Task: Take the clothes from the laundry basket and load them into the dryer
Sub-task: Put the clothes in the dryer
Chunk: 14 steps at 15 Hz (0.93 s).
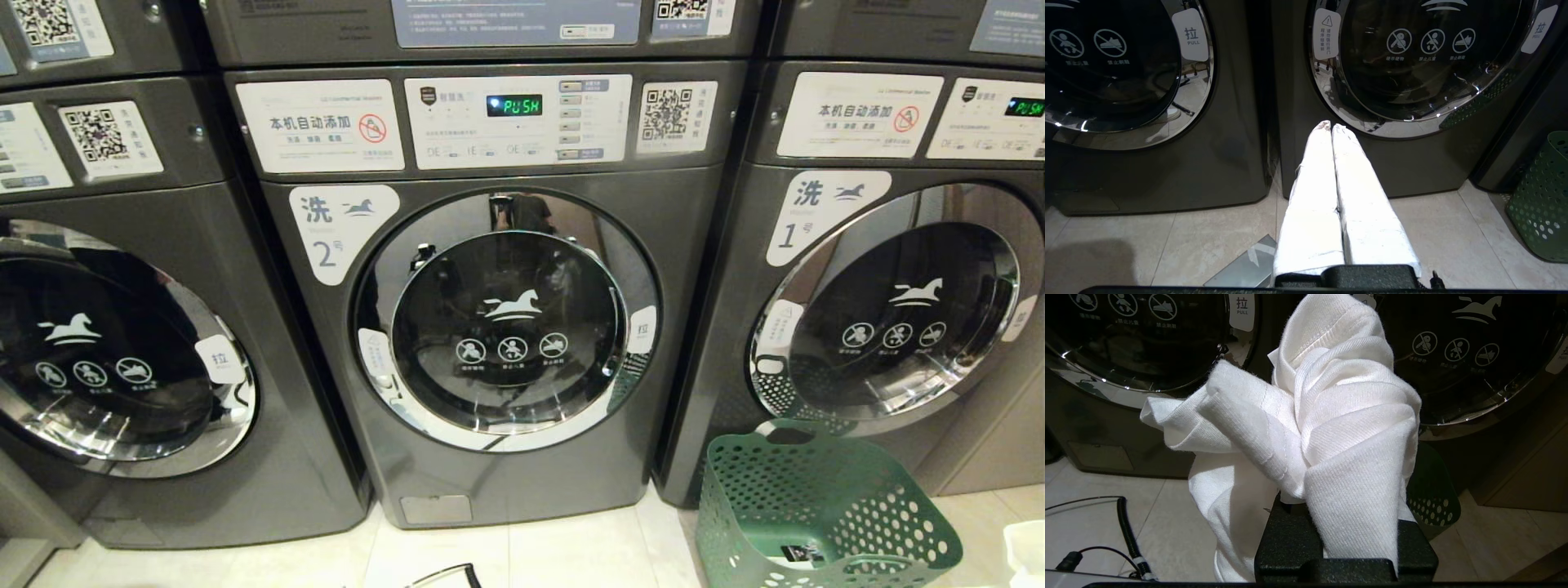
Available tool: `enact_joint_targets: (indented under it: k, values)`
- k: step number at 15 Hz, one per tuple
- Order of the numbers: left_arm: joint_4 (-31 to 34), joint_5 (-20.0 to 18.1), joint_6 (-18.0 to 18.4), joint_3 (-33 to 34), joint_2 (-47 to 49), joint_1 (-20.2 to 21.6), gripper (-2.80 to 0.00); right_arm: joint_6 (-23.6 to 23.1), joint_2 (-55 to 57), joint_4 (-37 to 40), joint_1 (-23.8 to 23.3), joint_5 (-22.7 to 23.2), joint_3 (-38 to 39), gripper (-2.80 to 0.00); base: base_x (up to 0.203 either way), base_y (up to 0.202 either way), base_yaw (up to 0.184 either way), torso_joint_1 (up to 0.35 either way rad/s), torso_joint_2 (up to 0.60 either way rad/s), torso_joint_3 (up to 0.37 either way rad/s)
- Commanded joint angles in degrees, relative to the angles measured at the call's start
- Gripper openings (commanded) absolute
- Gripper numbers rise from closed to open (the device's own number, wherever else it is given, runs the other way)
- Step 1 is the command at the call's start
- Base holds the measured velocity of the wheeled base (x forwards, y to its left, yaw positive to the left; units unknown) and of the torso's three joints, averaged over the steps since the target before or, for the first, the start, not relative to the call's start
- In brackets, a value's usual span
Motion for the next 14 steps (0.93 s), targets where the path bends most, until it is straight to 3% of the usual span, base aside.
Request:
enact_joint_targets:
  k: [1,10,14]
  values:
    - [0.0,0.0,0.0,0.0,0.0,0.0,-2.80,-0.1,0.0,0.0,0.0,0.0,0.0,-2.80,0.199,0.000,-0.001,0.002,0.00,0.002]
    - [0.0,0.0,0.0,0.1,0.0,0.0,-2.80,-0.2,0.0,-0.1,0.0,0.2,0.0,-2.80,0.177,0.000,0.003,0.003,0.00,0.001]
    - [0.0,-0.1,0.0,0.1,0.0,0.0,-2.80,-0.2,0.0,0.0,0.0,0.1,0.0,-2.80,0.023,0.000,0.001,0.002,0.00,0.001]
